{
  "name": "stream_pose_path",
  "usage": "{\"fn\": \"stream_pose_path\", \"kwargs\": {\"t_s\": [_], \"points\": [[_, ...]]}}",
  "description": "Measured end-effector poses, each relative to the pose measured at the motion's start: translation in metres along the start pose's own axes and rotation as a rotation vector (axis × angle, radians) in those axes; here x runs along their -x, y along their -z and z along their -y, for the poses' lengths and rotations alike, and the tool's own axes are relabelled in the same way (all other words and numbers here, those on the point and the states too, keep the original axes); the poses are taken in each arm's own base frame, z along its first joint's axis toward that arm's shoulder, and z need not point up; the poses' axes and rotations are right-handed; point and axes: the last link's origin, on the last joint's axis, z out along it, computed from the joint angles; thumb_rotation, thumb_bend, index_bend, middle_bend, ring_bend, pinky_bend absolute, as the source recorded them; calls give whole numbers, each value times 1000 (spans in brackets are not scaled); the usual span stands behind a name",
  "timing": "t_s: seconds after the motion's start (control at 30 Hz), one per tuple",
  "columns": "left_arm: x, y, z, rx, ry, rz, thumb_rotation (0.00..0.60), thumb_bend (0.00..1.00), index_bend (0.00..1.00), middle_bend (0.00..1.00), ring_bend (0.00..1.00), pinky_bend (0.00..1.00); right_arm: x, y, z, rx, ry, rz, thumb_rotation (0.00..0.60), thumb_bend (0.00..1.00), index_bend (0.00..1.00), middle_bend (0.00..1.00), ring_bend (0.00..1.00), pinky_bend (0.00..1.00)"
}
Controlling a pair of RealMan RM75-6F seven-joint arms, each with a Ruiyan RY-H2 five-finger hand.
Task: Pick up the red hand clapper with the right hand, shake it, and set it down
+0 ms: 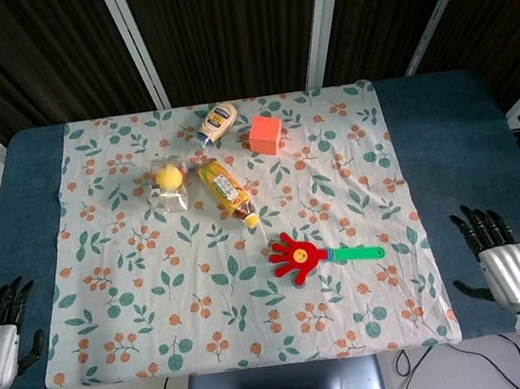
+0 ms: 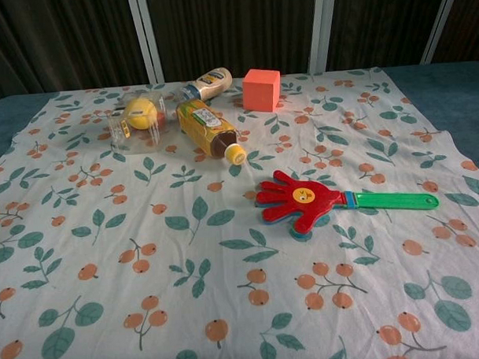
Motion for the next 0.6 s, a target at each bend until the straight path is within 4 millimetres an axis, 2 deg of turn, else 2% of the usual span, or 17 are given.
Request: {"fn": "stream_pose_path", "kwargs": {"t_s": [0.23, 0.43, 0.6], "points": [[-1, 5, -1, -1, -2, 0, 600, 447, 0, 0, 0, 111, 5, -3, 4, -20, -22, 30, 600, 20, 0, 0, 0, 0], [-2, 7, 0, 13, 16, 5, 600, 448, 0, 0, 0, 111, 25, -18, 21, -58, -93, 85, 600, 75, 5, 0, 0, 0], [0, 4, -1, 37, 26, 33, 600, 449, 0, 0, 0, 112, 47, -46, 46, -105, -144, 187, 600, 178, 181, 0, 0, 0]]}}
